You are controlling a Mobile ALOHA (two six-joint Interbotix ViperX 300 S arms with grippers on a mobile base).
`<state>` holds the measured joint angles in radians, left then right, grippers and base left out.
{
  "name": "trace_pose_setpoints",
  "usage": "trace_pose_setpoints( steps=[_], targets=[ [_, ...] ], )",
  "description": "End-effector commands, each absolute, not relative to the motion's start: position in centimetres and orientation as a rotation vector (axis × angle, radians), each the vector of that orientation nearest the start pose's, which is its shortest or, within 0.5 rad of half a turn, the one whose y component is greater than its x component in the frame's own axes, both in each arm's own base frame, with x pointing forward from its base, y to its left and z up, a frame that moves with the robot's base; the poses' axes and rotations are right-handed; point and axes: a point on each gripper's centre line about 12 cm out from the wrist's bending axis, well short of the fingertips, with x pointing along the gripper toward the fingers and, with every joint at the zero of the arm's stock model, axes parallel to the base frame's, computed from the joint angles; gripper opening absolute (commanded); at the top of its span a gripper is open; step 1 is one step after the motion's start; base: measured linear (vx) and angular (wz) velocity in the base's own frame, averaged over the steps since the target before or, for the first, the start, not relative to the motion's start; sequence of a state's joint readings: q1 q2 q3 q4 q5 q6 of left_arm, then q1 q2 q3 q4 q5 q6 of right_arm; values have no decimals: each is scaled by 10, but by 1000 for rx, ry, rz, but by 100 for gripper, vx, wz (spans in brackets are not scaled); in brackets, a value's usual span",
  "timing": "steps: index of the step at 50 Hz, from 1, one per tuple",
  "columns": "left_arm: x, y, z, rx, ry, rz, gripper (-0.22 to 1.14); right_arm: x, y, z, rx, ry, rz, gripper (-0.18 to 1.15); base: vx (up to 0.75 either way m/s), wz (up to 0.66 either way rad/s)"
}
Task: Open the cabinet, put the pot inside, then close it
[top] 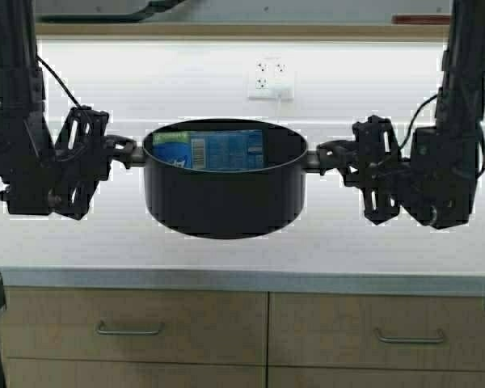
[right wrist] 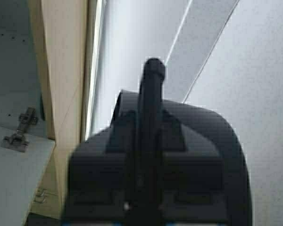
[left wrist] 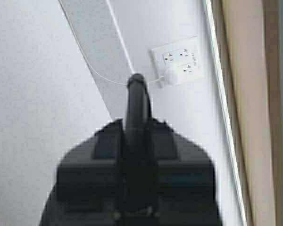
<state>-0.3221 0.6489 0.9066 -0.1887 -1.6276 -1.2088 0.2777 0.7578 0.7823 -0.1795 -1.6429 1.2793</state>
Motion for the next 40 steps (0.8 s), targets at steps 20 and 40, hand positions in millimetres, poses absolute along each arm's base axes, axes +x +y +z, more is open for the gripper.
trace_pose_setpoints(
  steps=[20,40],
  targets=[
    [303,-115,131,-1194,0,-270,2,307,129,118,1193,112,538,7,0,0],
    [306,-134,200,-1189,39,-304,2,304,127,187,1164,88,543,7,0,0]
  ],
)
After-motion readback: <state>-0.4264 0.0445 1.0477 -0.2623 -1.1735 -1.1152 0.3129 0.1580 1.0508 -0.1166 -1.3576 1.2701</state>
